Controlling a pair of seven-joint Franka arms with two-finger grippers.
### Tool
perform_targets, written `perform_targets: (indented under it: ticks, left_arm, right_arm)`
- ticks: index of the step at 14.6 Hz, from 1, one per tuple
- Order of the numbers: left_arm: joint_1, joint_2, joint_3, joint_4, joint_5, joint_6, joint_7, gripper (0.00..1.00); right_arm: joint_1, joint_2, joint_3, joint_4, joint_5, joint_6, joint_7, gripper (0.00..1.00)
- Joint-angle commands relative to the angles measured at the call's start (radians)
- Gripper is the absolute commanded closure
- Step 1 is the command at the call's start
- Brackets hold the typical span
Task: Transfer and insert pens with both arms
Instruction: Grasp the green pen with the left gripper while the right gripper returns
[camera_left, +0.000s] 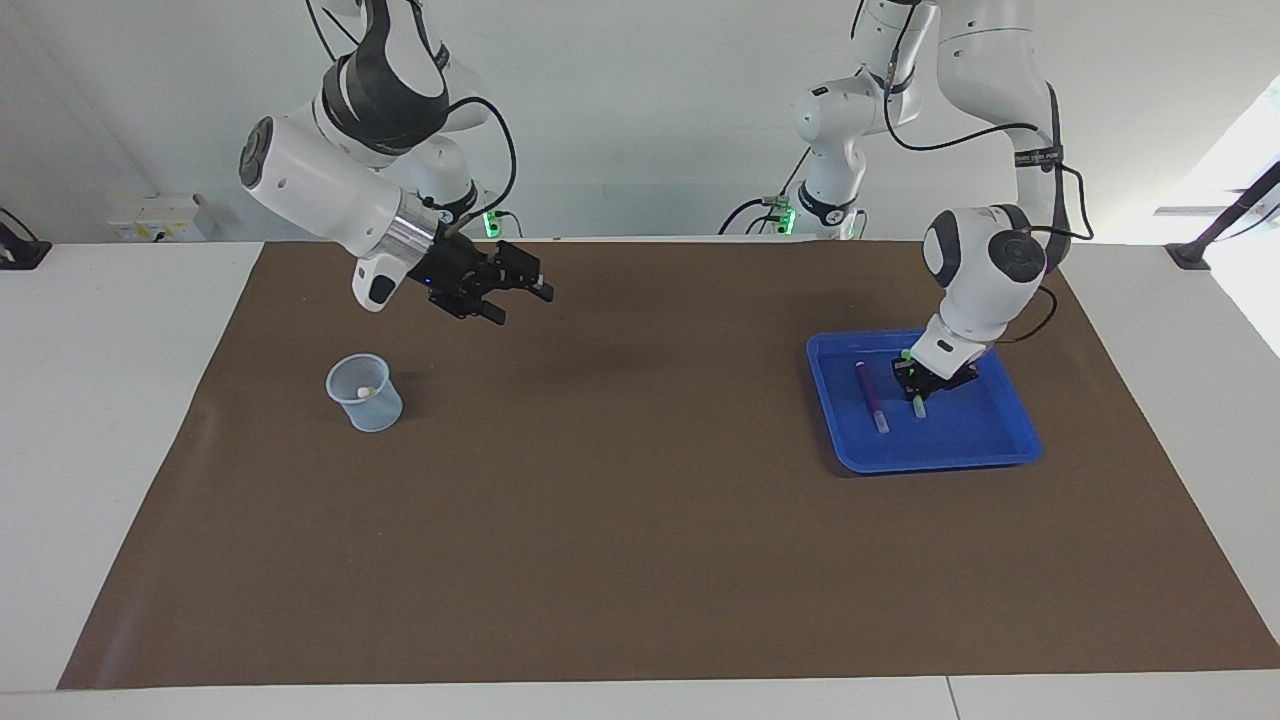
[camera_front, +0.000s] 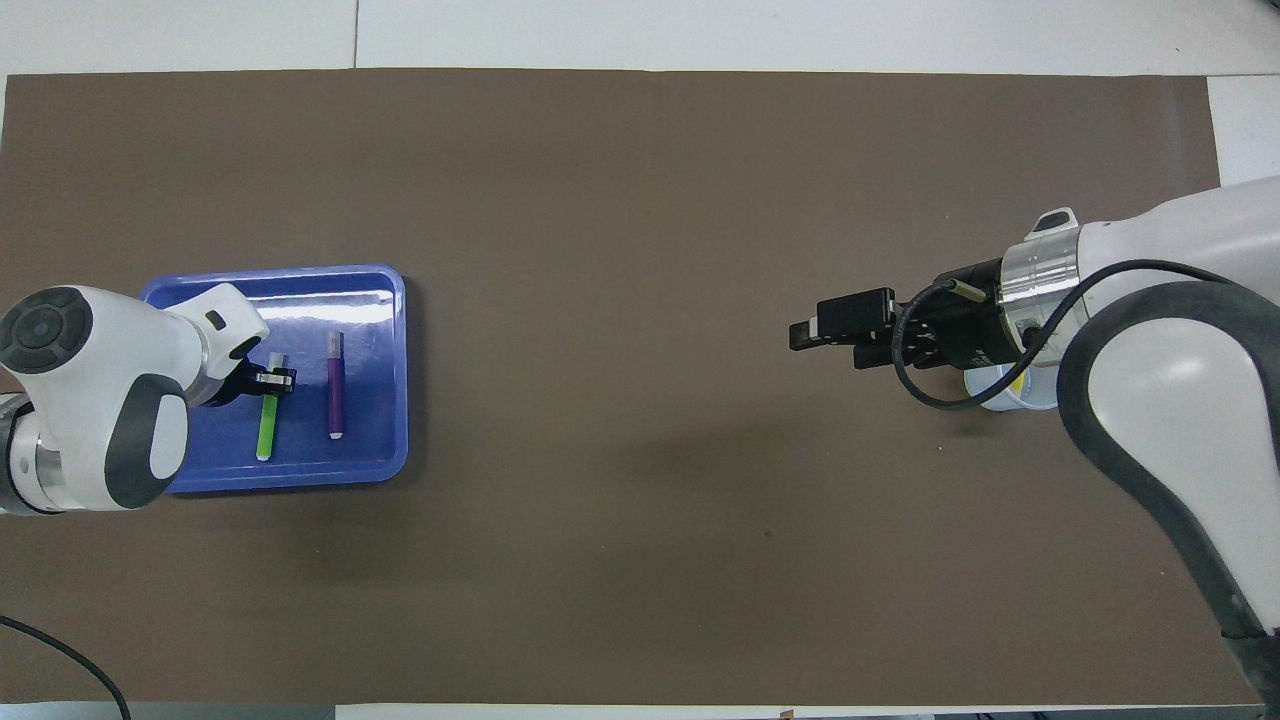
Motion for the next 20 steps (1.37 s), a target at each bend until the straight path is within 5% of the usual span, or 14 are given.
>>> perform_targets:
  ticks: [1,4,9,12,16,20]
  left_arm:
    - [0.012,0.01,-0.001,-0.006,0.018,0.012,-0.01,1.0]
    - [0.013,0.014,-0.001,0.041,0.017,-0.048,-0.01,1.0]
    - [0.003,0.033,-0.004,0.268,0.0,-0.366,-0.058,1.0]
    - [-0.017,0.028,-0.01,0.392,-0.108,-0.531,-0.189,1.0]
    - [-0.107,0.016,-0.015,0.529,-0.257,-0.692,-0.629,1.0]
    - [-0.203,-0.026,-0.02,0.538,-0.475,-0.688,-1.182,1.0]
  right_arm:
    - [0.01,-0.013,-0.002,-0.01,0.029,0.01,0.042,0.0]
    - [0.01,-0.019,-0.002,-0.011,0.051,0.01,0.043,0.0]
    - [0.016,-0.022,-0.002,-0.01,0.055,0.021,0.077,0.0]
    - [0.041,-0.022,0.003,-0.012,0.09,0.05,0.109,0.0]
    - [0.084,-0.02,0.003,-0.013,0.107,0.111,0.175,0.0]
    - [0.088,-0.02,0.003,-0.019,0.107,0.133,0.175,0.0]
